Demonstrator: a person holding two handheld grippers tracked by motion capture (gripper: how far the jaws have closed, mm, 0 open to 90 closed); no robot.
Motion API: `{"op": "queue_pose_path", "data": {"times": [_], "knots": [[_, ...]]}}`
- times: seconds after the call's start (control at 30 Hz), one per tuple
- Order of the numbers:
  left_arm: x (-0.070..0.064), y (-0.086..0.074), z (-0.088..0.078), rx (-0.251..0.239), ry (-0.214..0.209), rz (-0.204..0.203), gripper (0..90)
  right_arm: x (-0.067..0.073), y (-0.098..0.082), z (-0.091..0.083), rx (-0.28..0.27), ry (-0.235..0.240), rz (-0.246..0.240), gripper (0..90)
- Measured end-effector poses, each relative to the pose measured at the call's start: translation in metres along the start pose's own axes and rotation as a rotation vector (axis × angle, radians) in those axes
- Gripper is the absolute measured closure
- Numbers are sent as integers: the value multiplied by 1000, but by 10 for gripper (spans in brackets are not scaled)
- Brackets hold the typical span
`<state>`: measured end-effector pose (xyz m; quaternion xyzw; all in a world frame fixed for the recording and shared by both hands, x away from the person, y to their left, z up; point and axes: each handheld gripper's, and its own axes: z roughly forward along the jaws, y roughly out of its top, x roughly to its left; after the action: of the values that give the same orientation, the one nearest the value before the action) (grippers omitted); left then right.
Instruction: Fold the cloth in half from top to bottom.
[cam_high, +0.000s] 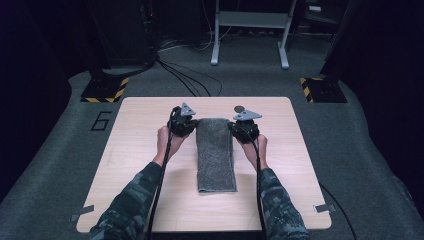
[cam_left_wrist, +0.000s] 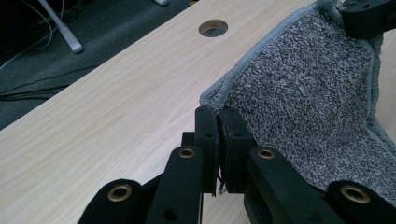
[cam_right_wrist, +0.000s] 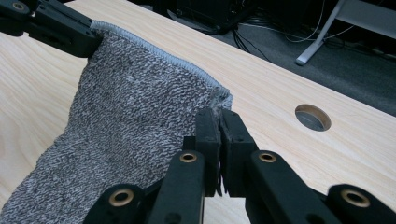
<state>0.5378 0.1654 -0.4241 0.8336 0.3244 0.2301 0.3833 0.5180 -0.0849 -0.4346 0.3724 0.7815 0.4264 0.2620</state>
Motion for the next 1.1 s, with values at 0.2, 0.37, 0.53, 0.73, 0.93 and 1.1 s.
{"op": "queue_pose_path", "data": {"times": [0.2, 0.37, 0.53, 0.73, 0.93, 1.1], "knots": [[-4, 1, -7, -27, -12, 1, 867, -1, -2, -8, -28, 4, -4, 875], [-13, -1, -15, -61, -23, 7, 867, 4, -8, -20, -55, 12, -1, 875], [-22, -7, -19, -70, -30, 28, 867, 7, -17, -30, -67, 26, -14, 875], [-32, -15, -27, -70, -57, 45, 867, 13, -26, -41, -69, 40, -35, 874], [-43, -27, -33, -67, -74, 63, 866, 19, -36, -50, -68, 58, -39, 873], [-51, -38, -37, -53, -96, 77, 865, 27, -47, -58, -59, 79, -60, 872]]}}
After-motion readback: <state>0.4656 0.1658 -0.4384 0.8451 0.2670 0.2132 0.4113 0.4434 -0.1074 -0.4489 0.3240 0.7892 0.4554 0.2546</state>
